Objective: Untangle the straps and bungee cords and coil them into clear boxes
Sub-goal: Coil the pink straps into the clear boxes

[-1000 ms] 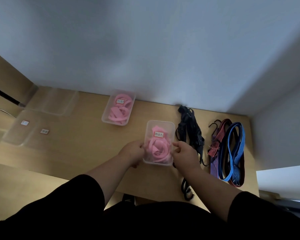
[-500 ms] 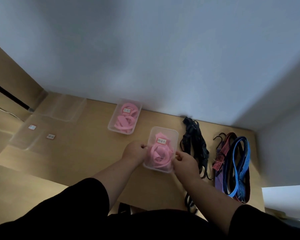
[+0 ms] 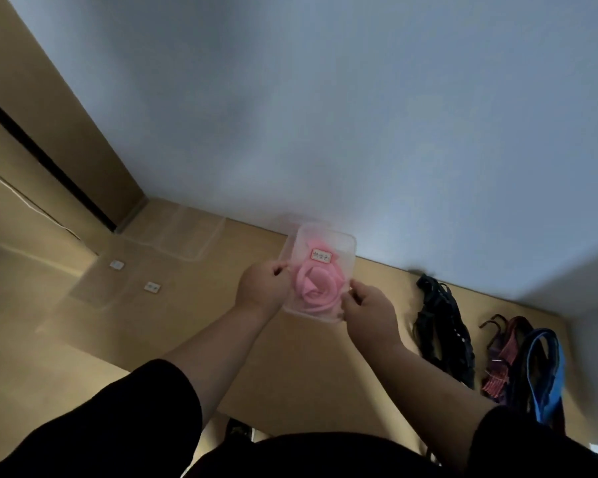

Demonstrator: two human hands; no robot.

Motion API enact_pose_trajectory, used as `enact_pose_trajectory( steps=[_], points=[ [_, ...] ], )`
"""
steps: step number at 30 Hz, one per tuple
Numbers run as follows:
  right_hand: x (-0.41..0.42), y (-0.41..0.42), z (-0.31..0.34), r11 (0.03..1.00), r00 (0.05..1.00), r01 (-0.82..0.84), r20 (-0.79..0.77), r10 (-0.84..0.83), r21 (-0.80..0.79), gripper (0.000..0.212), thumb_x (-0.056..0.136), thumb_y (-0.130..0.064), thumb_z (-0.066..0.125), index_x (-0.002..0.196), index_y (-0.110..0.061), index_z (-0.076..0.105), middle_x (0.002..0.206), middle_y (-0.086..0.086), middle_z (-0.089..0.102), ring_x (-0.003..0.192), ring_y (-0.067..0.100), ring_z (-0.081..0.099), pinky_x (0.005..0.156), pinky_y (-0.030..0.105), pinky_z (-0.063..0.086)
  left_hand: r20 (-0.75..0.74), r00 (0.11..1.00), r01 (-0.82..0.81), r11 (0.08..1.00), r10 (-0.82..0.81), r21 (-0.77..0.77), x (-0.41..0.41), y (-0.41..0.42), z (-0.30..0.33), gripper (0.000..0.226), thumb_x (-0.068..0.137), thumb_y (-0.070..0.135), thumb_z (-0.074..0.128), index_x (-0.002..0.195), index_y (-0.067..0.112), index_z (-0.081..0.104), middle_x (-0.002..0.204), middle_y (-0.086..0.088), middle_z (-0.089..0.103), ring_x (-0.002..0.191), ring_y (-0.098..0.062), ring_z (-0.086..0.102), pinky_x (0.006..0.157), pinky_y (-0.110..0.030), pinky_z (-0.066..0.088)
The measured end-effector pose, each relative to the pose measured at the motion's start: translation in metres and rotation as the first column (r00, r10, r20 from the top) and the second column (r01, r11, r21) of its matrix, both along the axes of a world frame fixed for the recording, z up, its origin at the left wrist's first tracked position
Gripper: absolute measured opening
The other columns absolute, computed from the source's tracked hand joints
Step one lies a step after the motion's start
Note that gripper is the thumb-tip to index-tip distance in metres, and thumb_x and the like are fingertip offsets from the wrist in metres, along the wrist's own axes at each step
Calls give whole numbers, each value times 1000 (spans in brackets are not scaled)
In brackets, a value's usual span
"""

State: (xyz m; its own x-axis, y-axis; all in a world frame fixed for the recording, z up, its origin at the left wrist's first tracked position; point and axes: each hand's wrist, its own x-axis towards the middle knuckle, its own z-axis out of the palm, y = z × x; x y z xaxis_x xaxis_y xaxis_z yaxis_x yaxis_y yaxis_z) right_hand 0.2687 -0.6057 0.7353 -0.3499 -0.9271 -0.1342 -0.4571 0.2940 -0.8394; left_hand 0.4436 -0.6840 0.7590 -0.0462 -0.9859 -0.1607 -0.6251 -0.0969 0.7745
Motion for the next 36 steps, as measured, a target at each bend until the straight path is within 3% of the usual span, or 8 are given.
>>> enact_pose_trajectory(
  steps=[4, 12, 16, 19, 25, 31, 36],
  points=[
    [49, -41, 11, 997, 994, -63, -87, 66, 34, 21, 99, -17, 53, 90, -14, 71, 75, 1, 65, 71, 19, 63, 60, 33, 53, 42, 999, -3, 1000, 5, -29, 49, -35, 6, 27, 95, 27, 61, 84, 8, 76, 79, -12, 71, 77, -29, 63, 64, -38, 46],
    [125, -98, 6, 992, 989, -41, -139, 58, 122, 23, 97, -11, 53, 77, -9, 63, 65, -3, 58, 62, 17, 54, 52, 26, 37, 160, 985, 62, 998, -65, 25, 121, -101, -5, 23, 95, 20, 58, 87, 6, 75, 88, -15, 72, 85, -34, 65, 67, -36, 46],
    [143, -116, -1, 991, 977, 6, -212, 23, 136, 35, 96, -9, 51, 64, -21, 47, 61, -8, 48, 57, 5, 44, 51, 22, 25, 225, 964, 124, 989, -141, 84, 130, -123, -17, 23, 94, 15, 54, 85, 1, 70, 91, -21, 69, 88, -39, 63, 68, -38, 46],
    [145, -124, -10, 983, 973, 60, -231, -18, 176, 42, 96, -5, 50, 60, -22, 39, 61, -3, 44, 58, 14, 42, 52, 24, 23, 254, 945, 181, 976, -207, 121, 126, -135, -27, 22, 92, 13, 53, 76, 3, 66, 88, -24, 67, 86, -41, 62, 62, -35, 36],
    [140, -132, -24, 955, 962, 92, -274, -12, 282, 32, 97, -6, 49, 69, -17, 38, 88, 11, 50, 83, 24, 44, 70, 30, 31, 315, 900, 254, 950, -301, 184, 113, -151, -46, 21, 90, 10, 51, 80, 3, 68, 93, -24, 68, 88, -41, 63, 62, -33, 33],
    [142, -139, -33, 945, 940, 78, -339, 36, 316, 17, 97, -5, 49, 83, -14, 47, 91, 8, 47, 86, 23, 43, 68, 29, 26, 357, 878, 251, 943, -317, 219, 108, -162, -62, 23, 92, 11, 49, 92, 3, 71, 101, -22, 69, 94, -39, 64, 66, -31, 37],
    [140, -144, -37, 943, 932, 89, -360, 35, 321, 14, 94, 2, 48, 101, -2, 60, 109, 17, 56, 84, 24, 46, 72, 30, 37, 404, 858, 260, 946, -319, 195, 100, -164, -65, 23, 94, 15, 51, 94, 3, 71, 101, -21, 70, 95, -40, 65, 67, -32, 39]
  ],
)
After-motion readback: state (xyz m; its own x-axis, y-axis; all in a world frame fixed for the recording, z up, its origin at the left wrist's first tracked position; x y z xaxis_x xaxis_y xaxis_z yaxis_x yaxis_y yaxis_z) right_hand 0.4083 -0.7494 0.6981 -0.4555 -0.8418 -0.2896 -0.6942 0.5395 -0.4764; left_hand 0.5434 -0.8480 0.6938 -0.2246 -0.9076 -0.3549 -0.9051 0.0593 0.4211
